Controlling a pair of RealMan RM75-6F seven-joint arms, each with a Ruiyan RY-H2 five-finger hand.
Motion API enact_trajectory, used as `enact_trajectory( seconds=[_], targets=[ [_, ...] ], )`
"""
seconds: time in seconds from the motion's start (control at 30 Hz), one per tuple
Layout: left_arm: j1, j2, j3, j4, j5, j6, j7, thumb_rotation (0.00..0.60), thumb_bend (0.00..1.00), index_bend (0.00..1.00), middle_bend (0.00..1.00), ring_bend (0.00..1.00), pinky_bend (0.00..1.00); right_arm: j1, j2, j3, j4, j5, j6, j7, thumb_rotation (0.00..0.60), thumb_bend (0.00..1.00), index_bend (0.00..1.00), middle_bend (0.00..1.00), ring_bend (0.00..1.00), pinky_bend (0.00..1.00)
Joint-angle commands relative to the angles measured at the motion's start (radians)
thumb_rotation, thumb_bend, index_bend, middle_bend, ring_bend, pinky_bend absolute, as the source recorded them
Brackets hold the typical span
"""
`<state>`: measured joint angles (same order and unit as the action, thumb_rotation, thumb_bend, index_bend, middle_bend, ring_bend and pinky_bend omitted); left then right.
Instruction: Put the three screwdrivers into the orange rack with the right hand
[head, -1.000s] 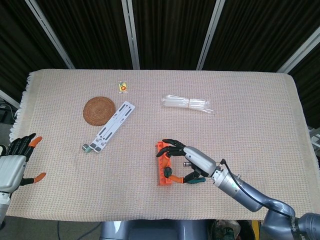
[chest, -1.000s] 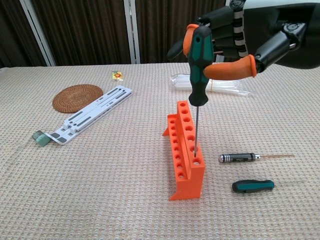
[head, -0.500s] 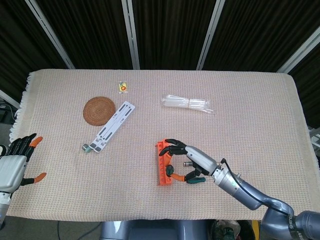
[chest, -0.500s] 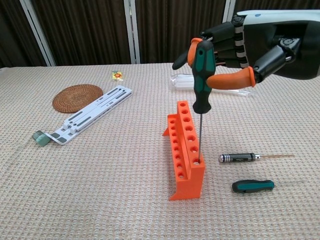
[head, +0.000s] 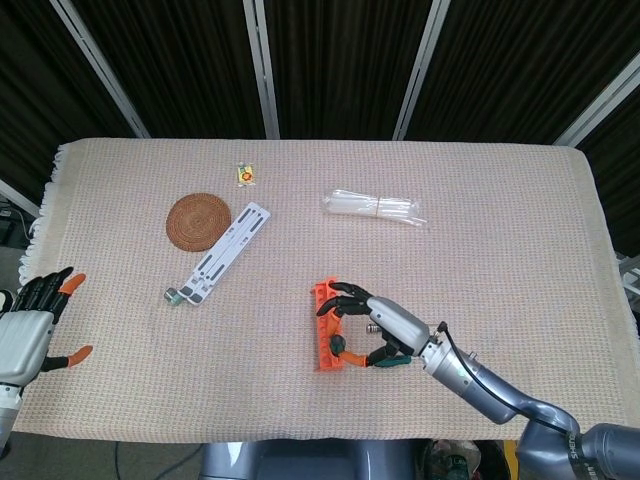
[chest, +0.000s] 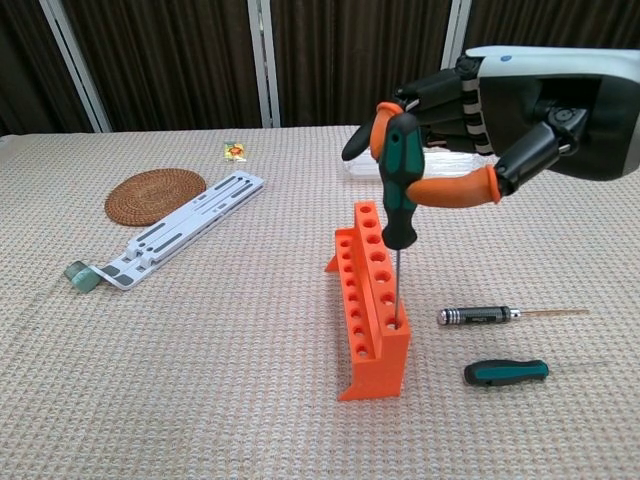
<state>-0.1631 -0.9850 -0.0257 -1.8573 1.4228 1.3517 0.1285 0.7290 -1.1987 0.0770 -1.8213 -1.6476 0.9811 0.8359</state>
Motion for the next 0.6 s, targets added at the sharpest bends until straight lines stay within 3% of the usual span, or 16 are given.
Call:
enact_trajectory(
  seconds=[0.03,0.27,0.6],
  targets=[
    [0.001,0.0,0.0,0.001,0.002,0.001,-0.003,0.6,0.15,0.08,0.0,0.0,0.0,-0.008,-0.025,-0.011,0.013,0.004,0.012,-0.039,0.6,0.39,0.68,0.26,0.0,0.0],
    [0.003,-0.001,0.0,0.005,0.008,0.008,-0.012,0.6,0.15,0.08,0.0,0.0,0.0,-0.032,-0.089,-0.029,0.053,0.0,0.053,-0.145,0.6,0.39,0.68,0.26,0.0,0.0],
    [0.004,-0.002,0.006,0.004,0.013,0.003,-0.017,0.6,0.15,0.08,0.0,0.0,0.0,-0.05,-0.125,-0.045,0.078,-0.002,0.087,-0.176,0.6,0.37,0.65,0.25,0.0,0.0]
  ],
)
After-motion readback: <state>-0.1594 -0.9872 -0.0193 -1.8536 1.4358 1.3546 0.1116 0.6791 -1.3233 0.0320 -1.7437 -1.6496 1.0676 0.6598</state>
